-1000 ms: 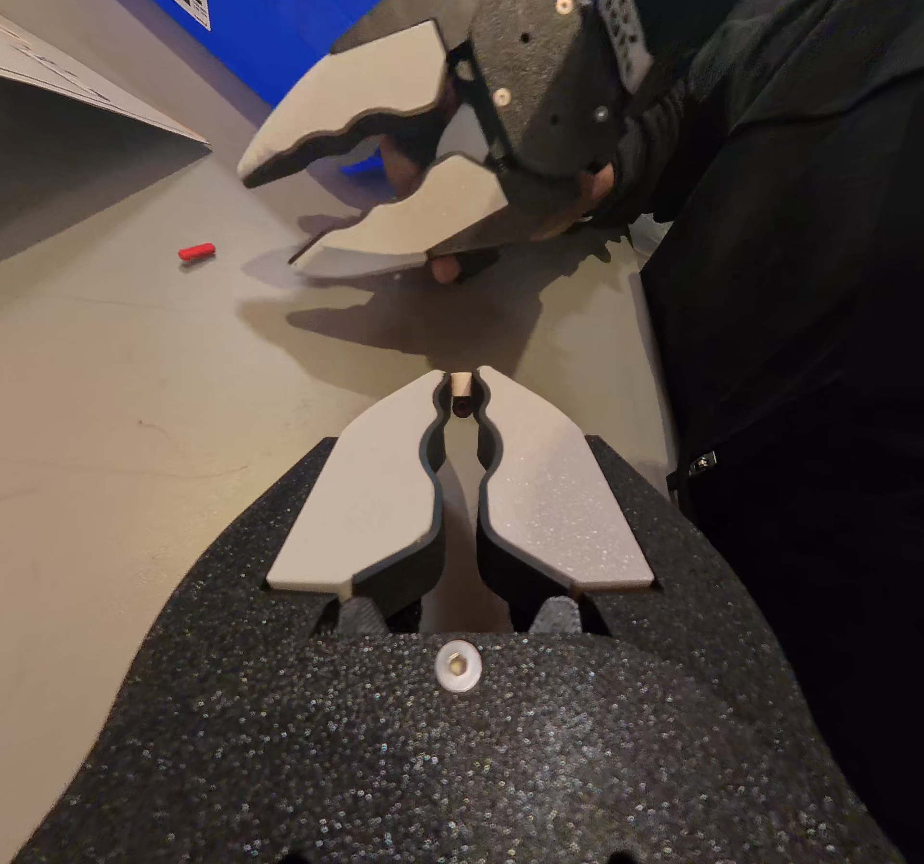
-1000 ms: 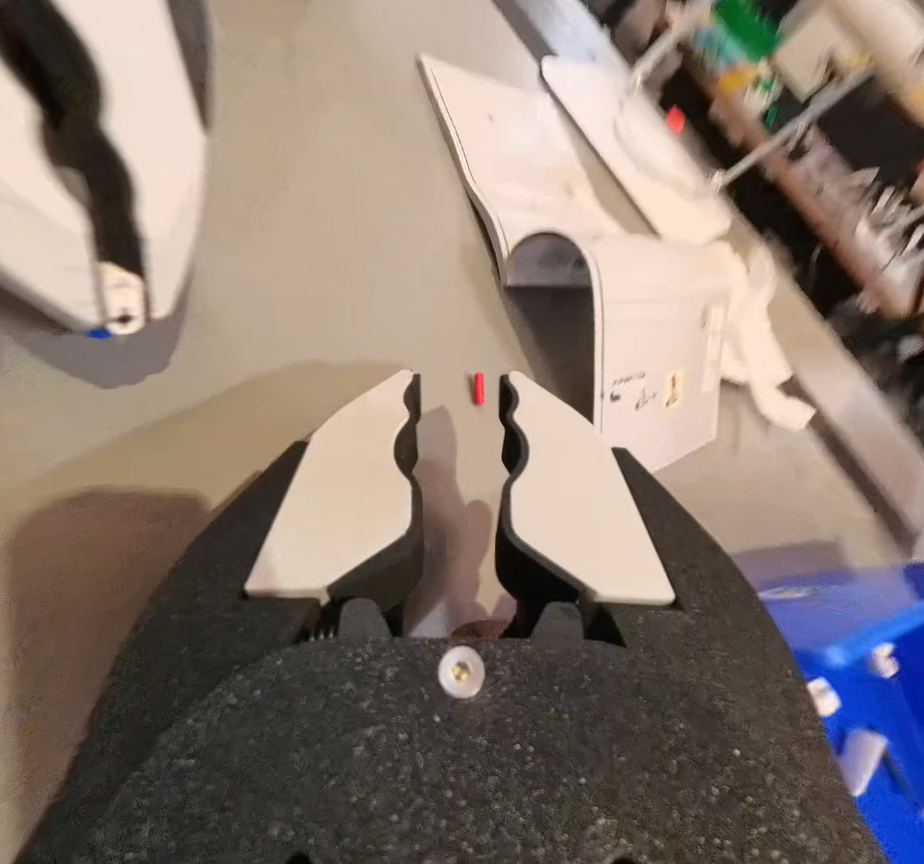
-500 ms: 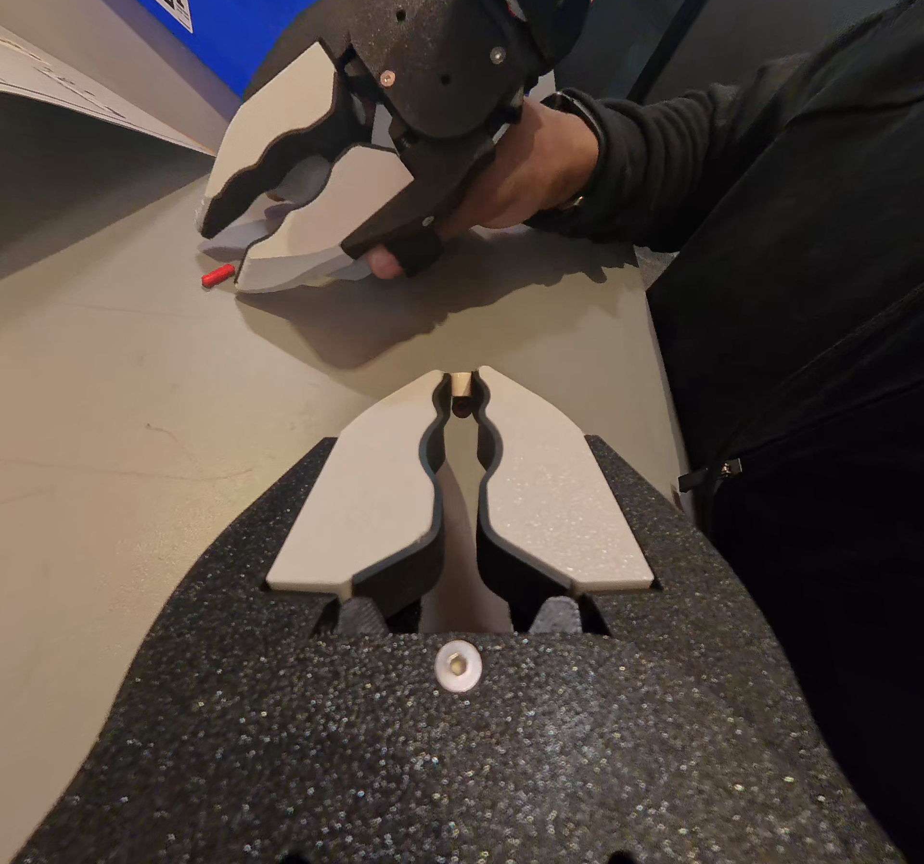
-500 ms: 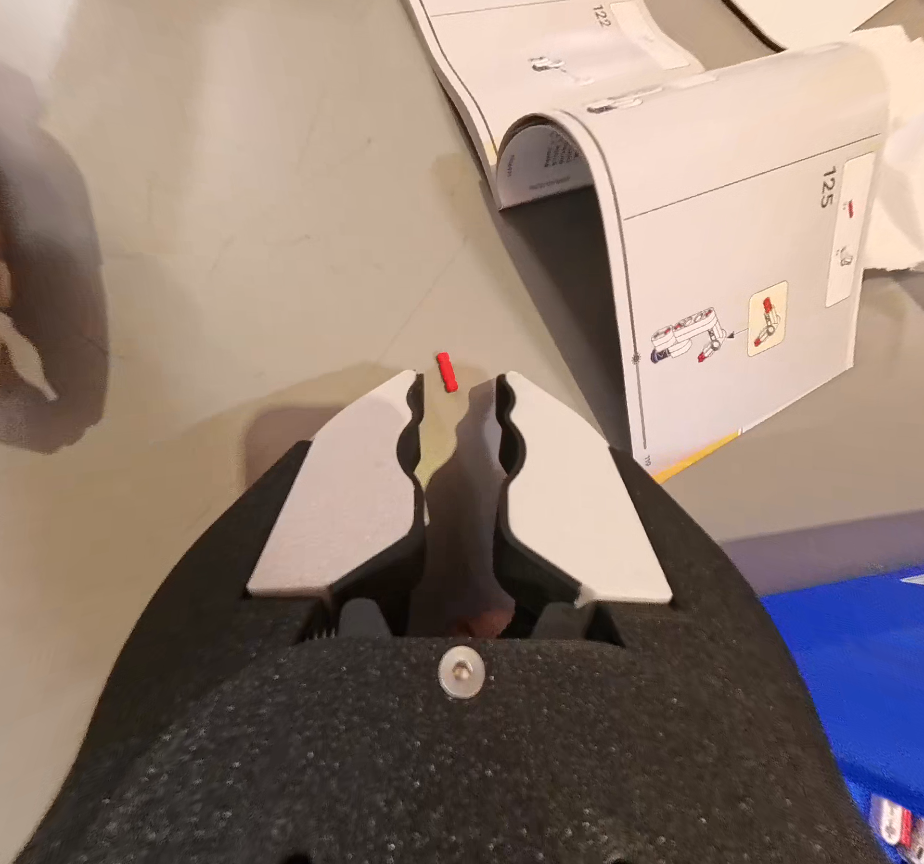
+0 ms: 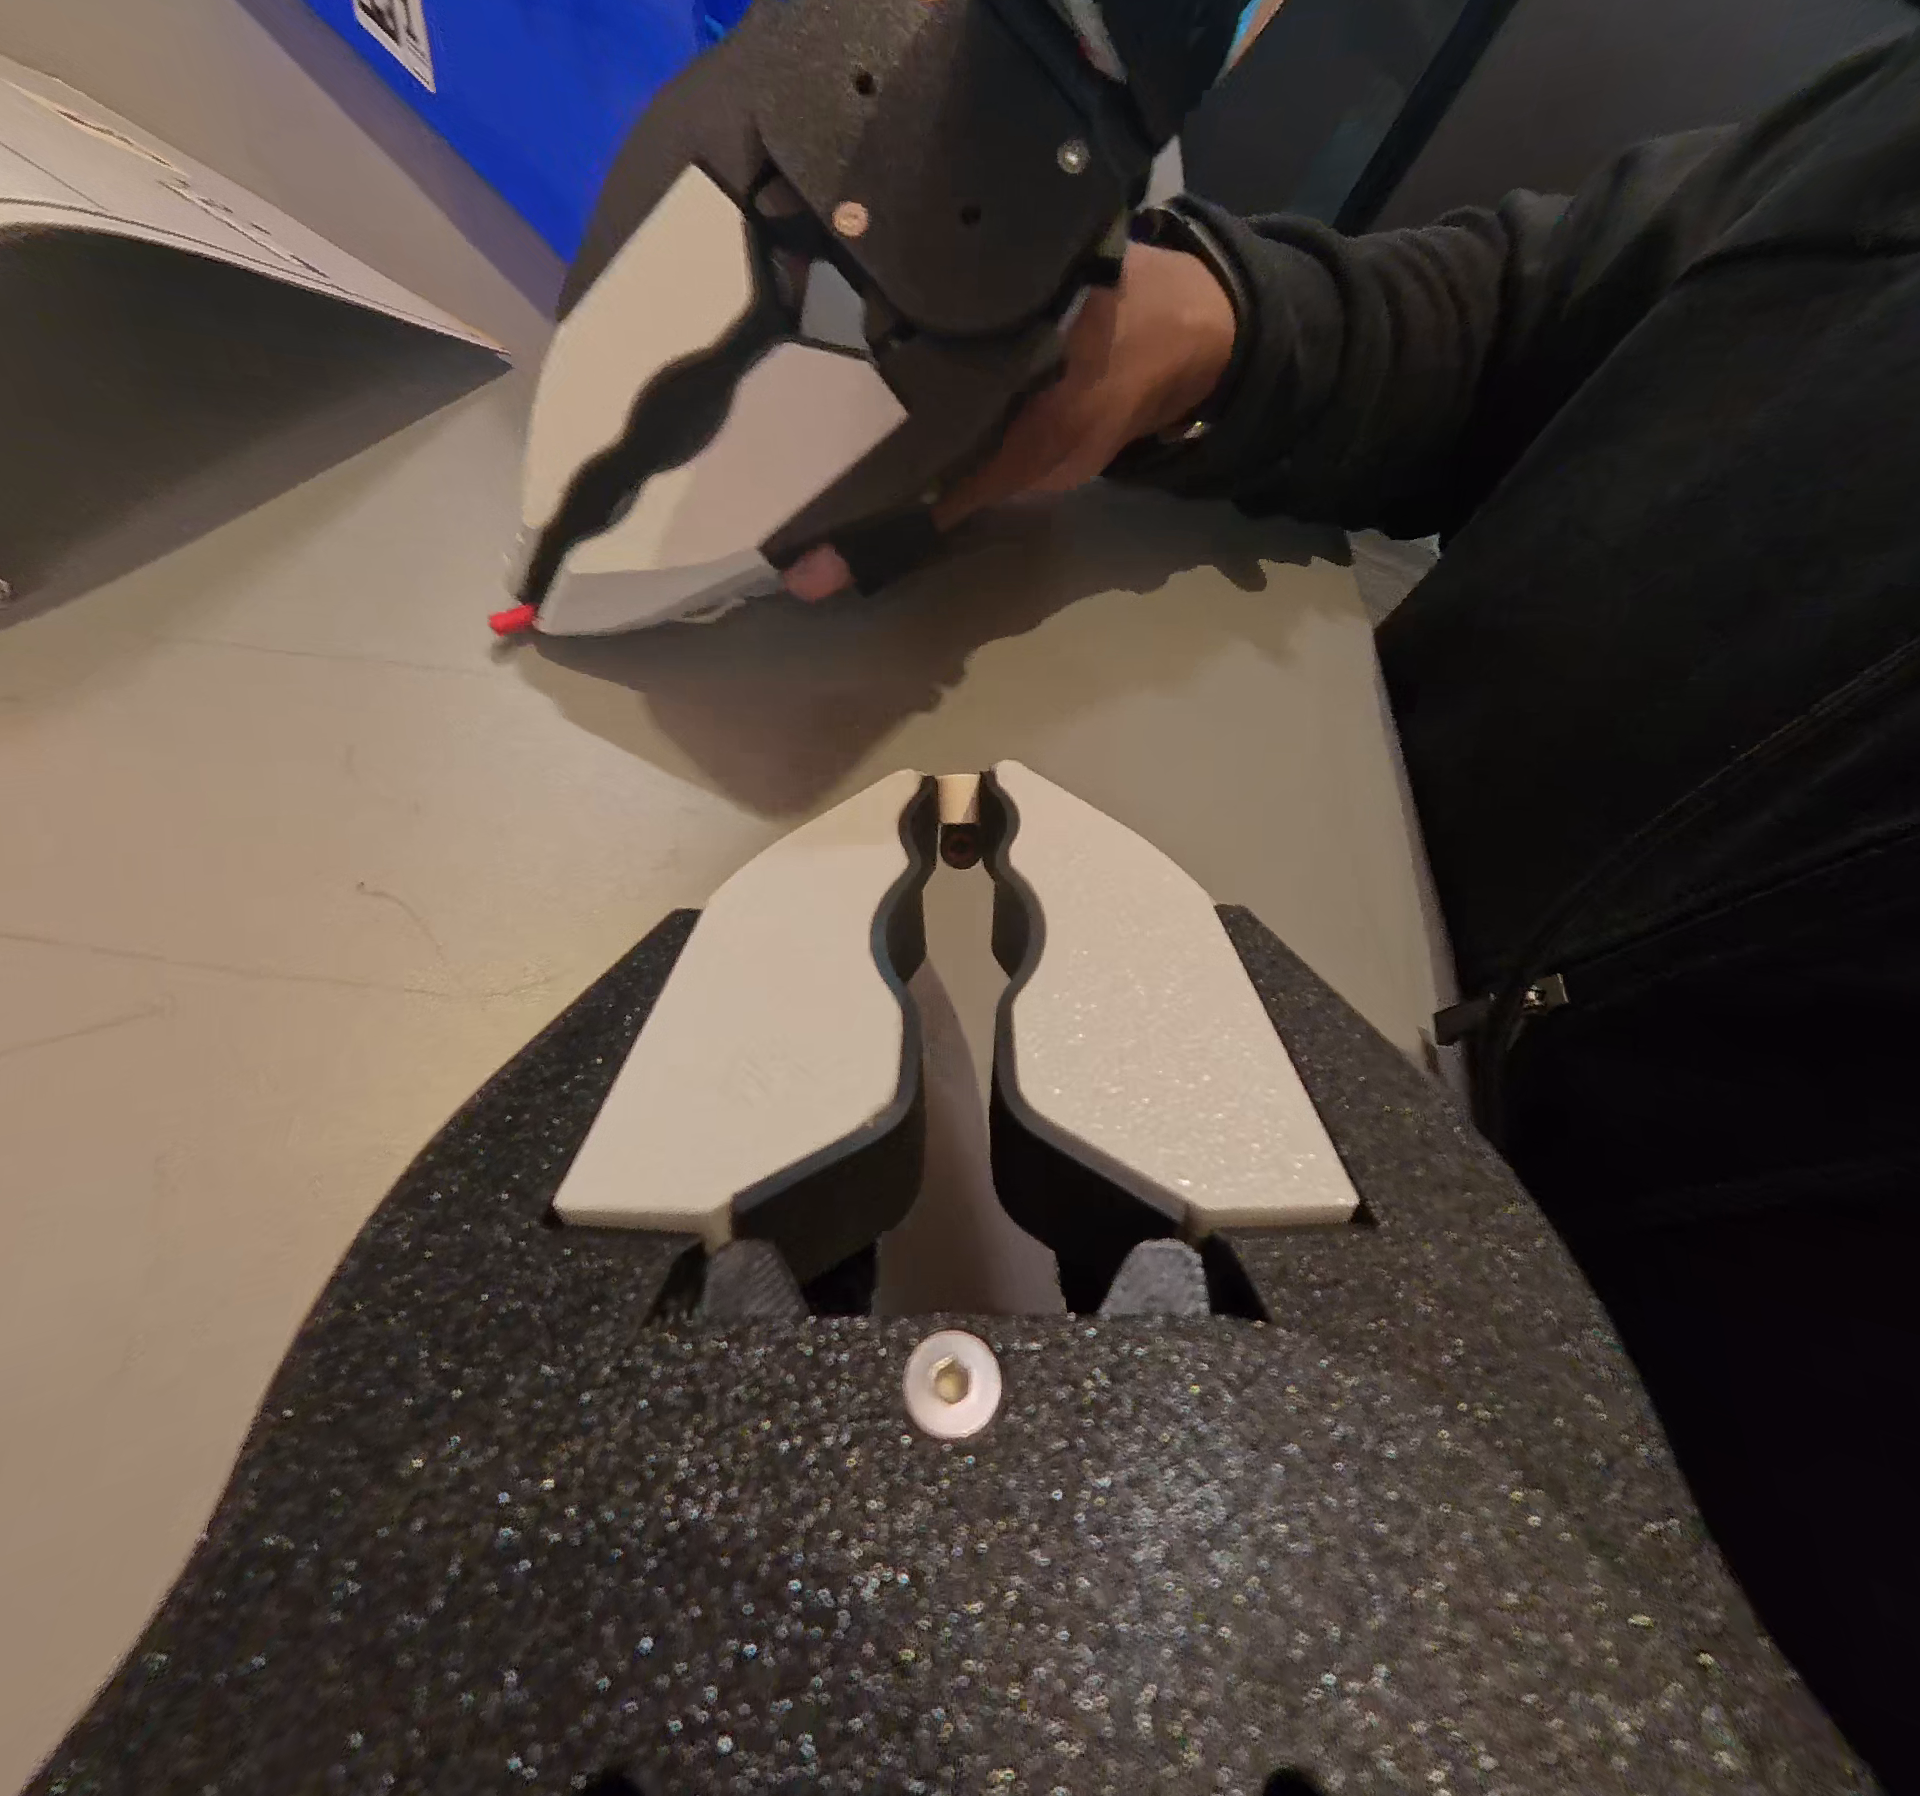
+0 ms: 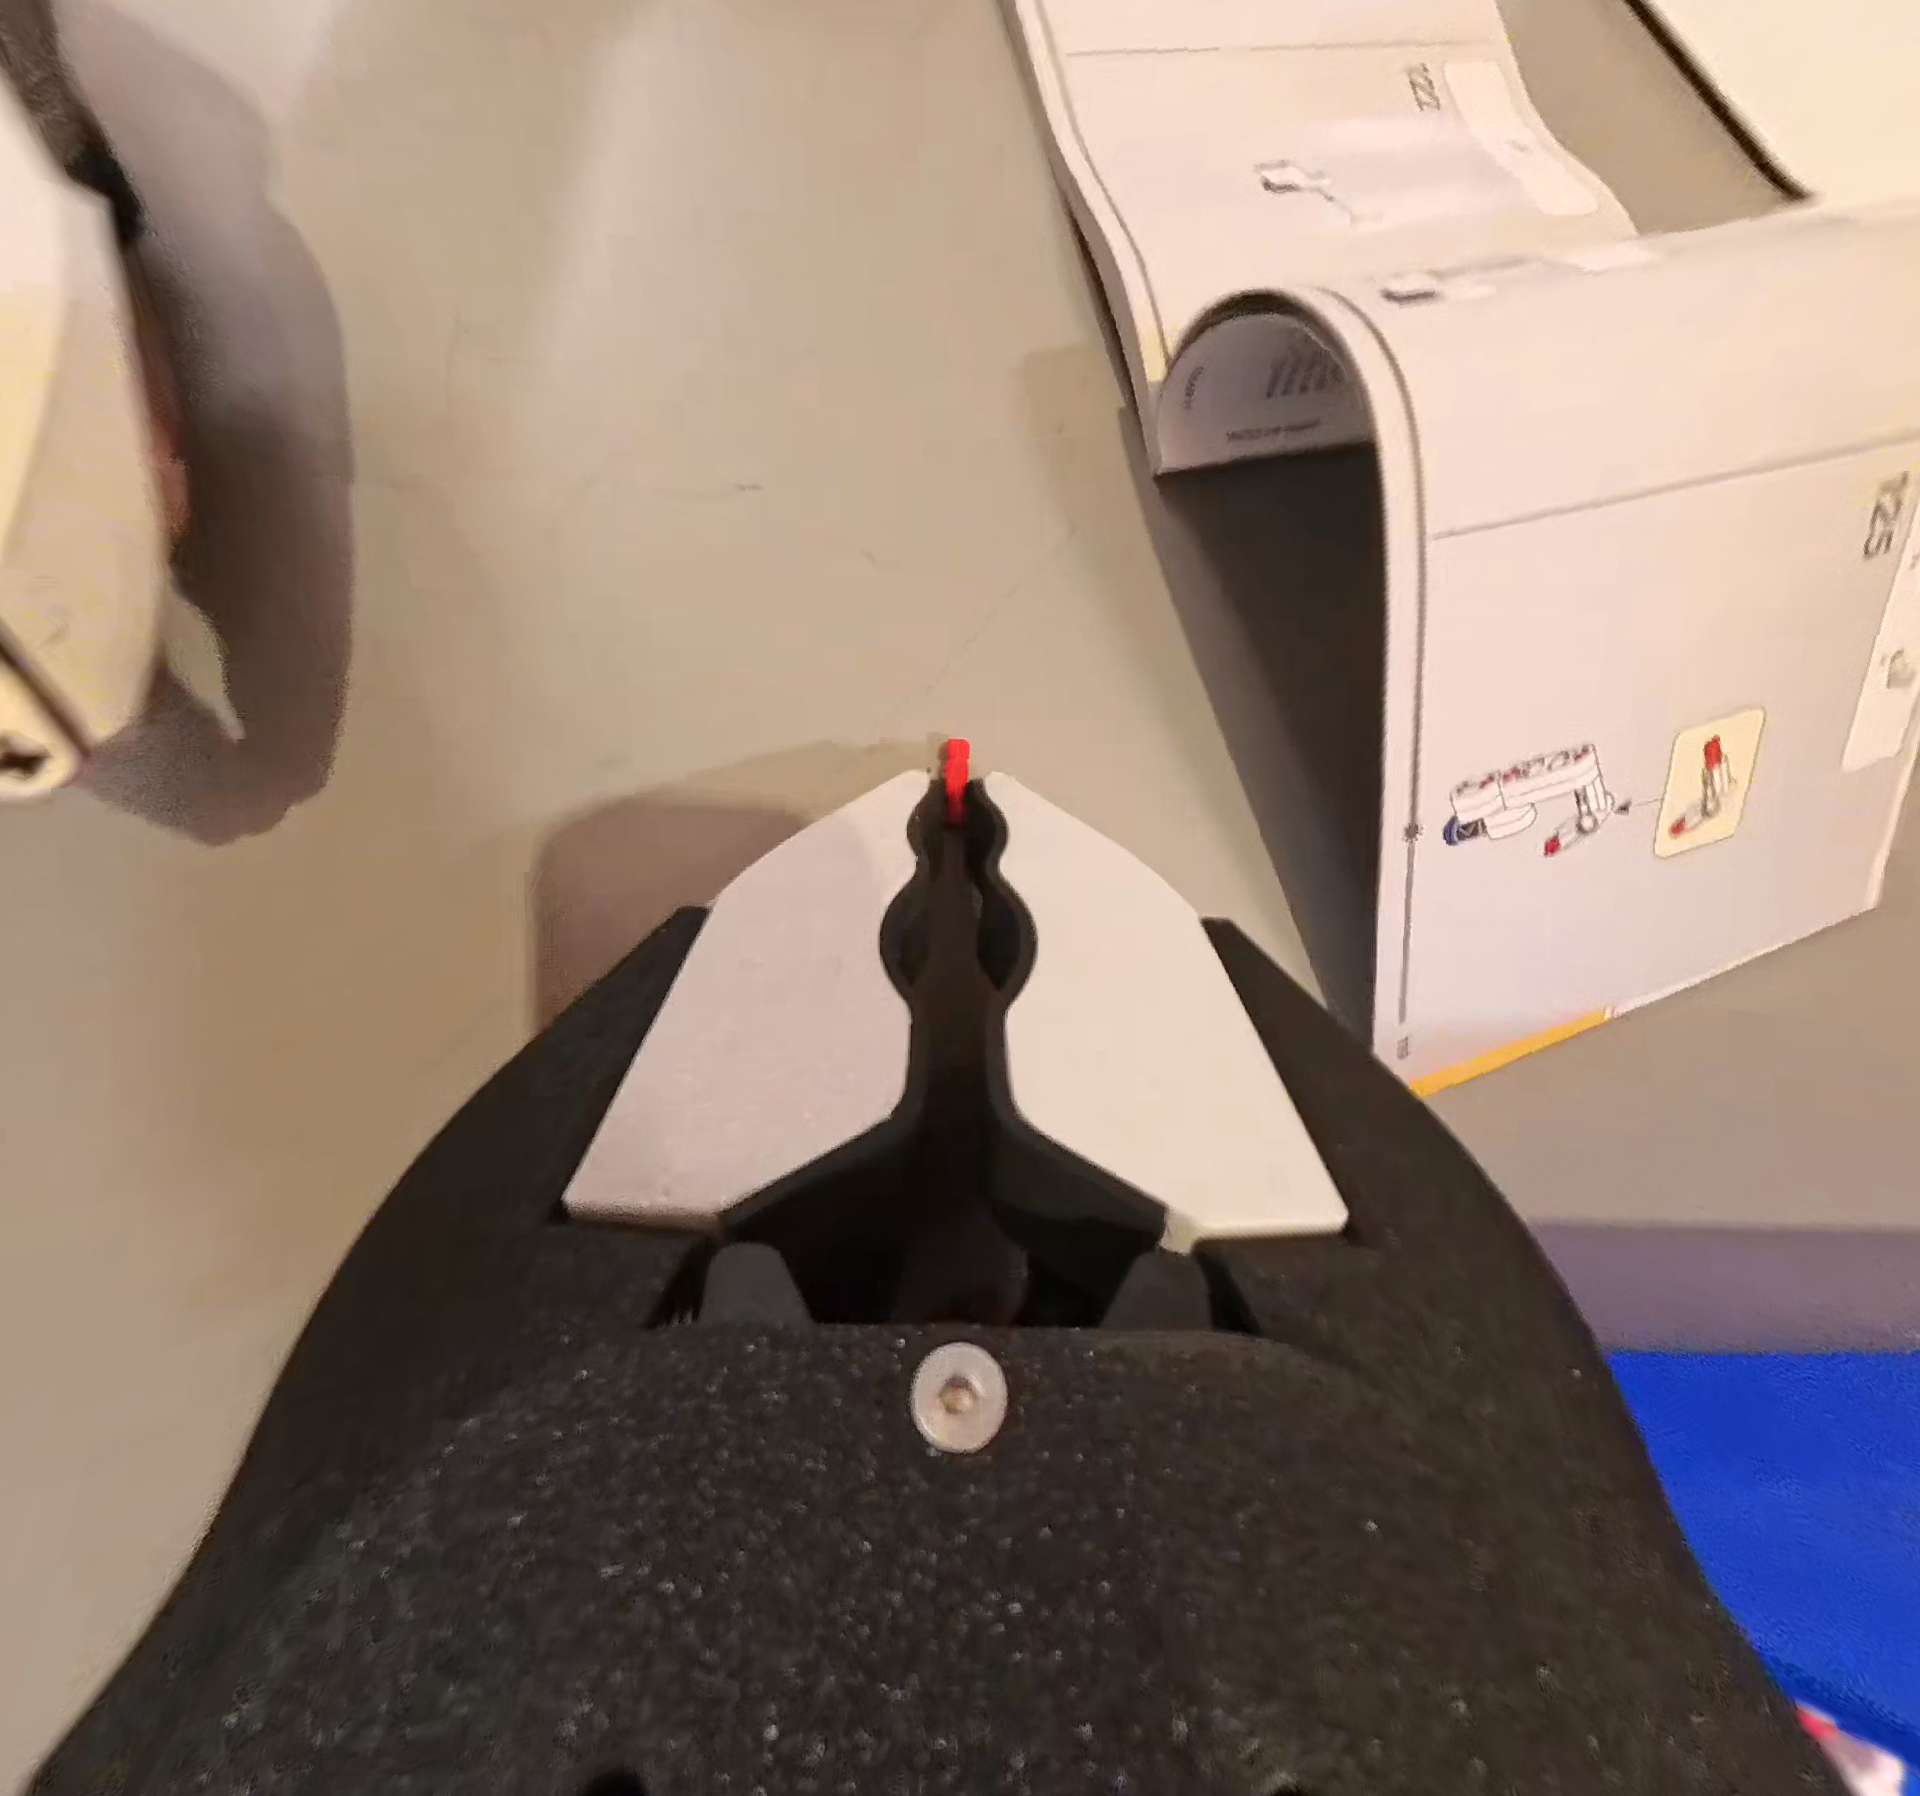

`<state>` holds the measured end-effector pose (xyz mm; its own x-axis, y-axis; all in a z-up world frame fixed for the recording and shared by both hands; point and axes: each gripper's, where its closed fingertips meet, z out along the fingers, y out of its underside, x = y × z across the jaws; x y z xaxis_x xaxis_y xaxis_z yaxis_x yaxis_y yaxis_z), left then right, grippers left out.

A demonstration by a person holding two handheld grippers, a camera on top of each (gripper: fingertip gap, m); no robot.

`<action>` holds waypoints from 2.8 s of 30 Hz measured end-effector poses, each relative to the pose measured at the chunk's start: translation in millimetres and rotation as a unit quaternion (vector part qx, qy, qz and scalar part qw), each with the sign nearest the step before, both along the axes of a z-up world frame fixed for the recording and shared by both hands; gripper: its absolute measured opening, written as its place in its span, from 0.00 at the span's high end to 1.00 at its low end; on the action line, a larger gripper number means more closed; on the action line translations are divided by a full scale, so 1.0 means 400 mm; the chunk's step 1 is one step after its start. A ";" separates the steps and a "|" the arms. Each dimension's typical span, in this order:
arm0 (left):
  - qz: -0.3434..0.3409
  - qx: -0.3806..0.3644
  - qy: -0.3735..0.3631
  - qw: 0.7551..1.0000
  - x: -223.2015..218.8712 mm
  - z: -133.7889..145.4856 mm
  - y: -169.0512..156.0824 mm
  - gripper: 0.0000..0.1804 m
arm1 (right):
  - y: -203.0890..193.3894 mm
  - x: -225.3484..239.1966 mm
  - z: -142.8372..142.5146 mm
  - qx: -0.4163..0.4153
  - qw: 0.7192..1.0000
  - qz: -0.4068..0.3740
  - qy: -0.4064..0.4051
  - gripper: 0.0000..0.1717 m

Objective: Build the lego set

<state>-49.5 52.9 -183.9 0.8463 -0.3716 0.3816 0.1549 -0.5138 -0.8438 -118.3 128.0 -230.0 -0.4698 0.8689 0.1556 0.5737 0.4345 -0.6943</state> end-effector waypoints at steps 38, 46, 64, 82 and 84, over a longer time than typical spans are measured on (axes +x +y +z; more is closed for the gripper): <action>-0.094 -0.017 -0.025 0.995 0.061 -0.001 -0.022 0.96 | -0.222 0.192 0.154 0.467 0.628 0.361 0.507 0.99; -0.081 -0.015 -0.015 0.997 0.055 -0.003 -0.017 0.96 | -0.220 0.192 0.152 0.469 0.640 0.361 0.490 0.99; -0.060 -0.002 0.060 0.996 0.049 -0.015 -0.010 0.96 | -0.203 0.182 0.128 0.484 0.659 0.362 0.448 0.99; -0.041 -0.017 0.099 0.994 0.038 -0.033 -0.005 0.96 | -0.200 0.182 0.111 0.495 0.664 0.367 0.423 0.99; -0.045 -0.021 0.103 0.993 0.040 -0.037 -0.007 0.96 | -0.201 0.183 0.107 0.495 0.664 0.370 0.421 0.99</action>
